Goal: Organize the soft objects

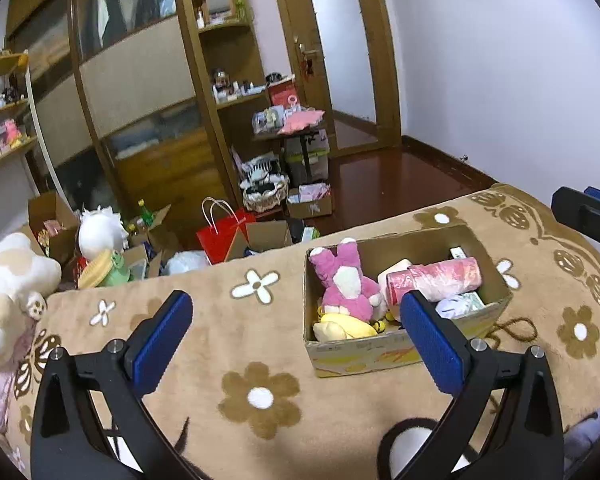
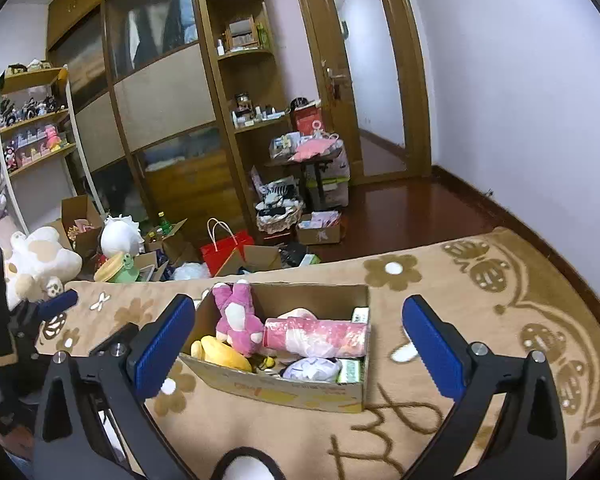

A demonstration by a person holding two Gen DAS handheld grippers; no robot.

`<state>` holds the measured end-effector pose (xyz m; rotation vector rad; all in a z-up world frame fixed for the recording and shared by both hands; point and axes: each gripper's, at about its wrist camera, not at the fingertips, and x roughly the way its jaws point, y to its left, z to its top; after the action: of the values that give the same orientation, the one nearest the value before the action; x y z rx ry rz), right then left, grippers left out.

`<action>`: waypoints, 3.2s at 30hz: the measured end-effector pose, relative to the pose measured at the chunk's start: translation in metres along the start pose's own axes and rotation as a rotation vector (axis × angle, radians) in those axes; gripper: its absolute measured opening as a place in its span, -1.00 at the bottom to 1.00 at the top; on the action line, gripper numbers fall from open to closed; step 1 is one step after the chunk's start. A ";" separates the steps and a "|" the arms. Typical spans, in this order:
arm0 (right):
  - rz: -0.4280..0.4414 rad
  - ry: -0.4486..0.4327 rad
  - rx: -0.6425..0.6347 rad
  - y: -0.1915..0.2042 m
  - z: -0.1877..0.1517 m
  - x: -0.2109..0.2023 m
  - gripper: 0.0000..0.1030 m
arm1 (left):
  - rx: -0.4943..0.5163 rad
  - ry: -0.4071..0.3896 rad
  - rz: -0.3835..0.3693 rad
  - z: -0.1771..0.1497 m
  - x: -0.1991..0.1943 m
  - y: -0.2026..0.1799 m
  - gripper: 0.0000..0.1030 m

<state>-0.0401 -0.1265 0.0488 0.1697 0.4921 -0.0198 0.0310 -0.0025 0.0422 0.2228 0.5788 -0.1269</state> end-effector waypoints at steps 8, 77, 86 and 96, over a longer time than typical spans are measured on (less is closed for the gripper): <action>-0.035 -0.020 -0.037 0.000 -0.010 -0.041 1.00 | -0.018 -0.064 -0.014 -0.006 -0.044 0.013 0.99; -0.109 -0.013 -0.031 -0.019 -0.050 -0.063 1.00 | 0.013 -0.095 -0.066 -0.043 -0.053 0.010 0.99; -0.112 -0.018 -0.029 -0.021 -0.049 -0.063 1.00 | 0.017 -0.098 -0.063 -0.044 -0.054 0.008 0.99; -0.116 -0.020 -0.025 -0.026 -0.047 -0.063 1.00 | 0.021 -0.091 -0.068 -0.047 -0.054 0.010 0.99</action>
<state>-0.1191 -0.1452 0.0334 0.1163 0.4819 -0.1287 -0.0366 0.0214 0.0359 0.2163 0.4950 -0.2078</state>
